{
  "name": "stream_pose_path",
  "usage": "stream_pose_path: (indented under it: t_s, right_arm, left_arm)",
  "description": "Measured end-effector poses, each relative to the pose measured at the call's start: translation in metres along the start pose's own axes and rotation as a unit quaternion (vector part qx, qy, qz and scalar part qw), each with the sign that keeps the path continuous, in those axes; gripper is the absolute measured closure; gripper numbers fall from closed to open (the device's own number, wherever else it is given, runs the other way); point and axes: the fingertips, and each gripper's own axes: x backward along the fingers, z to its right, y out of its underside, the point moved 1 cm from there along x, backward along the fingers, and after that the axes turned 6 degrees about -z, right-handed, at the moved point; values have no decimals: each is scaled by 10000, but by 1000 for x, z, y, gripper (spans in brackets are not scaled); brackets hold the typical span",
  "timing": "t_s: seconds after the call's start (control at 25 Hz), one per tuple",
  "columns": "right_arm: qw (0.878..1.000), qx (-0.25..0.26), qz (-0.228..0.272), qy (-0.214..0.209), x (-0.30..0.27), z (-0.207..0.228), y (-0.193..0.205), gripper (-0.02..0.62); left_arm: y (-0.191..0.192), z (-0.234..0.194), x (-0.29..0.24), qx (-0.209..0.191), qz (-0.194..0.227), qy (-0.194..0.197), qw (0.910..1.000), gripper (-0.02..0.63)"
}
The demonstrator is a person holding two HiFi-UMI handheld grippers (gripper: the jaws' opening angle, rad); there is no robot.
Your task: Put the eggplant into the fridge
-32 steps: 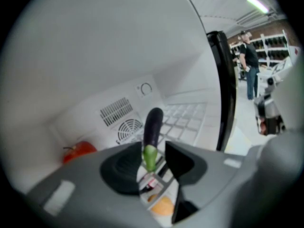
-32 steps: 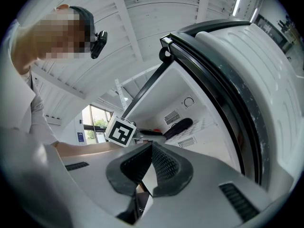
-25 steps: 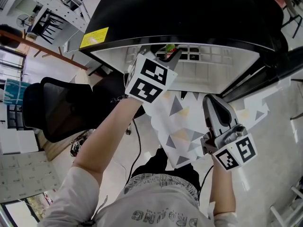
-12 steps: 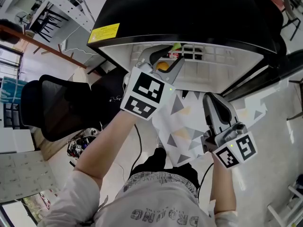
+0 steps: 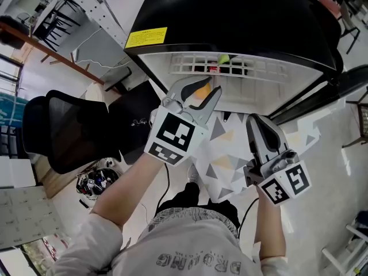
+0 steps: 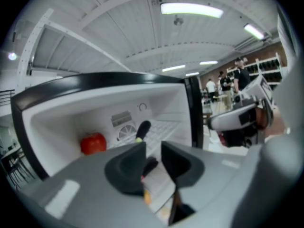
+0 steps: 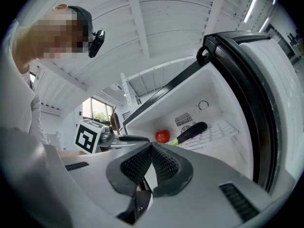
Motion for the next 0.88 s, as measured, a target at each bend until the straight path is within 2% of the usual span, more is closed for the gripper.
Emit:
stream_pose_path:
  t_s: [0.56, 0.88]
  right_arm:
    - [9995, 206, -35, 225, -12, -27, -4, 594]
    - [9990, 259, -104, 344, -19, -39, -1, 594]
  left_arm:
    - [14, 4, 46, 225, 445, 258, 9984, 568]
    - [31, 2, 59, 541, 534, 377, 9964, 583]
